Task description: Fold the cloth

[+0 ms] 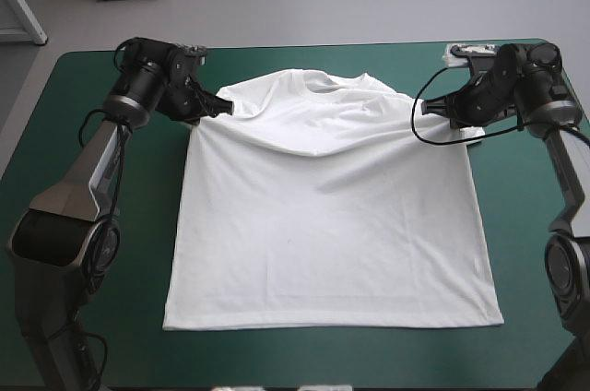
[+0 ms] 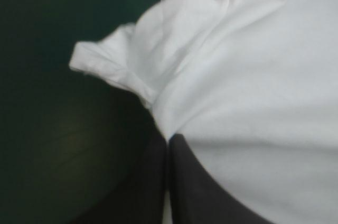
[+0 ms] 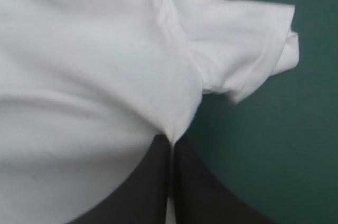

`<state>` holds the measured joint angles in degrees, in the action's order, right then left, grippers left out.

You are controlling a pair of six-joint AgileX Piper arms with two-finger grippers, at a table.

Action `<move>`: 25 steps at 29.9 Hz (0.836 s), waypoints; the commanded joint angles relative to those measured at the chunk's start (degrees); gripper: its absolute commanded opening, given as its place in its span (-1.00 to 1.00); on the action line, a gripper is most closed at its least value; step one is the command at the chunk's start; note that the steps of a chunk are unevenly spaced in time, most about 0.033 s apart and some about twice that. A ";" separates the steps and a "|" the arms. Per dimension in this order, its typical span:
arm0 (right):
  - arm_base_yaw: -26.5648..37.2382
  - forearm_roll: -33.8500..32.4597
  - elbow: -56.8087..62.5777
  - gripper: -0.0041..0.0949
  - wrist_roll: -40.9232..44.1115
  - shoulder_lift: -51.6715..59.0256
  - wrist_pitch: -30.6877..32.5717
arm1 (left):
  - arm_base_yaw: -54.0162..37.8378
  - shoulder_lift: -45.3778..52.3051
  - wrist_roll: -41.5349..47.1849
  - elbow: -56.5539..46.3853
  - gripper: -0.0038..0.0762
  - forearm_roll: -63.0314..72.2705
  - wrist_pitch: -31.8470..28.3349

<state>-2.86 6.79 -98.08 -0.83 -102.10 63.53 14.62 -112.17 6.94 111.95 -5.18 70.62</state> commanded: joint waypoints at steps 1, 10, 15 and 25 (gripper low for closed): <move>-0.13 -0.58 -5.58 -0.94 -0.23 6.38 -0.16 | 0.24 5.98 -0.48 6.89 -0.93 -0.38 2.15; -0.13 -0.69 -14.67 -0.94 -1.00 13.82 -0.08 | 0.24 12.37 -0.74 18.85 -0.93 -0.12 3.09; -0.13 -0.48 -20.63 -0.94 -1.56 16.23 -0.03 | 0.24 16.28 -1.11 22.72 -0.93 0.73 2.87; -0.13 -0.48 -29.66 -0.94 -2.22 17.59 -0.37 | 0.24 21.18 -2.22 25.06 -0.93 2.59 -0.29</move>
<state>-2.86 6.53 -125.01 -2.17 -86.61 67.35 14.62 -93.79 4.71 135.42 -2.93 71.89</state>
